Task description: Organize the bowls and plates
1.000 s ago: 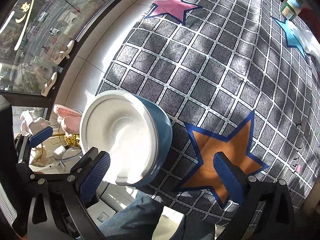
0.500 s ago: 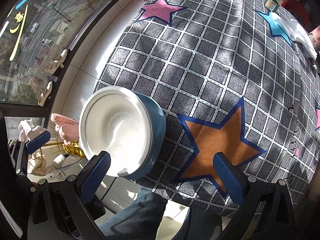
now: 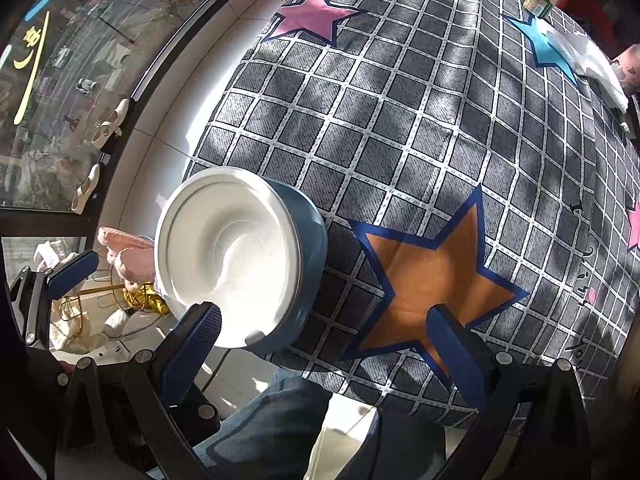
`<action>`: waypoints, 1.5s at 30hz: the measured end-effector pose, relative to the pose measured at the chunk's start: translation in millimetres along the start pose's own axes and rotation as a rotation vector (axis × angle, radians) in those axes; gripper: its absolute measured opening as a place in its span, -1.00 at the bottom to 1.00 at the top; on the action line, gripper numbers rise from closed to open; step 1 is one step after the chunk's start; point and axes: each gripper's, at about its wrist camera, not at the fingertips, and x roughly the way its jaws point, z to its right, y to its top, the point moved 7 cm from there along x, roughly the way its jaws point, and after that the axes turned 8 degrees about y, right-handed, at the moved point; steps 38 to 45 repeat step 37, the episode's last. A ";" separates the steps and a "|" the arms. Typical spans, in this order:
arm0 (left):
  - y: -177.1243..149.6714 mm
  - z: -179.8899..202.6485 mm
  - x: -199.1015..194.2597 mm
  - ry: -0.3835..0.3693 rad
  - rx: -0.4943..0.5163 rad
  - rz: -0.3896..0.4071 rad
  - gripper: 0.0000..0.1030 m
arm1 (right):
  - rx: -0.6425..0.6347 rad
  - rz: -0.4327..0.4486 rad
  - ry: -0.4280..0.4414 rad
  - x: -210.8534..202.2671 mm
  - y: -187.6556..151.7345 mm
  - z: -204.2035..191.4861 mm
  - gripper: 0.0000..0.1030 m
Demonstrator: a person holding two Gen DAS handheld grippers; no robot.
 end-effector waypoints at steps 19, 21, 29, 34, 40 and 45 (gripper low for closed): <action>3.7 -3.1 -6.8 0.007 -0.014 0.030 1.00 | -0.008 0.021 -0.009 -7.7 1.7 -4.5 1.00; 3.8 -3.0 -6.9 0.010 -0.014 0.030 1.00 | -0.009 0.025 -0.008 -8.9 2.0 -5.1 1.00; 2.2 -6.3 -4.3 0.017 -0.033 0.014 1.00 | -0.011 0.026 0.007 -9.1 1.8 -6.4 1.00; -0.9 -10.5 1.5 0.017 -0.069 -0.009 1.00 | -0.023 0.018 0.017 -7.2 2.8 -7.3 1.00; 0.8 -15.3 0.7 -0.007 -0.121 -0.001 1.00 | -0.026 0.014 0.033 -6.4 5.4 -5.9 1.00; 0.8 -15.3 0.7 -0.007 -0.121 -0.001 1.00 | -0.026 0.014 0.033 -6.4 5.4 -5.9 1.00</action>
